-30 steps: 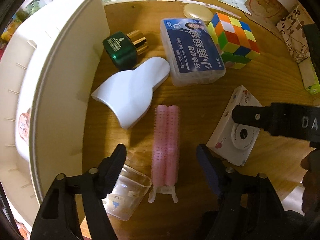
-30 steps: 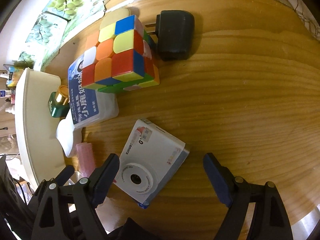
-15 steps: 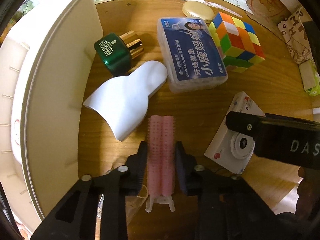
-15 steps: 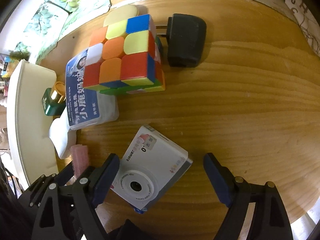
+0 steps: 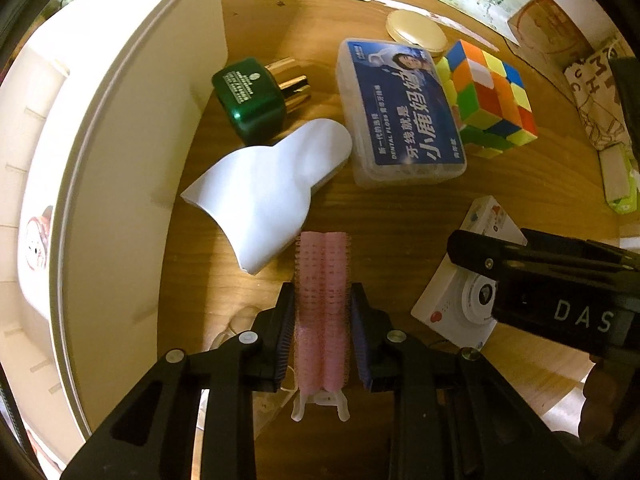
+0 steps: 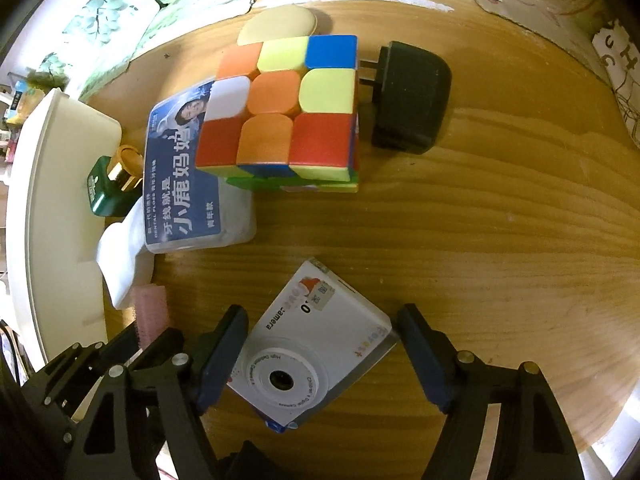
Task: Organize rigid objects
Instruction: 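Grasp the pink hair curler with the left gripper while the right grasps the white lens gadget, then lift the curler with the left gripper while the right carries the white gadget toward the tray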
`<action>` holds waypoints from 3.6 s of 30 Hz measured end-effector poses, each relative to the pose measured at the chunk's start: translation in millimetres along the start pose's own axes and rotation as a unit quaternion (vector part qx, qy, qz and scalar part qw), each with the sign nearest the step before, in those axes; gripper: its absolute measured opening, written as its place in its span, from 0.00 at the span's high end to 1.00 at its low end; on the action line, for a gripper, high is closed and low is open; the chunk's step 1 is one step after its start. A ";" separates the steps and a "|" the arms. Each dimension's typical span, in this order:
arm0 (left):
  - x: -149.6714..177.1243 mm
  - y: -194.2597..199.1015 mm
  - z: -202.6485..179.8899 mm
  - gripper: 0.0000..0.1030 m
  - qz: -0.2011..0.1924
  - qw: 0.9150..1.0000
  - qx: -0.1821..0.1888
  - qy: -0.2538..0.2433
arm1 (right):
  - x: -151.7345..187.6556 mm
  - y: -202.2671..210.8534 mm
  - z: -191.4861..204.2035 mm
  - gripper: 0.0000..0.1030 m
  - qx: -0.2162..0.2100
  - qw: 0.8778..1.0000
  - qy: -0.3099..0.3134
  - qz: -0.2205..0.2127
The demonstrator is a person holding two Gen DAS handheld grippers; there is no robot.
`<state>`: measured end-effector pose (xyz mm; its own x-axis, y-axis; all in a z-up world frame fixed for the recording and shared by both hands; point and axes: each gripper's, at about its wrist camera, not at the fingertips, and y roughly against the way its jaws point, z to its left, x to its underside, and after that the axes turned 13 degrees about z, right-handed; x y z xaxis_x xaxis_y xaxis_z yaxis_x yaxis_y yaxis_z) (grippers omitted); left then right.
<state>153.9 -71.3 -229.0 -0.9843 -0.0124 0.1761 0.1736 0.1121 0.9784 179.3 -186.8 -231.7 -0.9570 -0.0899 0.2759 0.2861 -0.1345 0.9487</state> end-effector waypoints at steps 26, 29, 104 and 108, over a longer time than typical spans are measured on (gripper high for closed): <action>79.7 94.4 -4.2 0.73 -0.105 0.994 -0.009 0.003 | 41.9 21.1 0.9 0.38 -0.049 0.997 0.031 -0.056; 88.9 110.2 -5.3 0.73 -0.123 0.992 -0.014 0.001 | 47.6 30.1 4.5 0.39 -0.052 0.995 0.042 -0.068; 125.9 163.2 119.4 0.73 -0.157 0.980 -0.081 0.095 | 56.8 -38.5 112.1 0.28 0.013 0.993 0.119 -0.009; 124.3 163.5 126.4 0.73 -0.155 0.980 -0.080 0.095 | 56.5 -43.5 128.1 0.33 0.043 0.992 0.120 -0.013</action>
<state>55.8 71.1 -60.8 -0.9693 -0.2083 -0.1308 -0.1154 -0.0844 0.9897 106.5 -59.6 -237.6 -0.9215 -0.3222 0.2168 0.2470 -0.0556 0.9674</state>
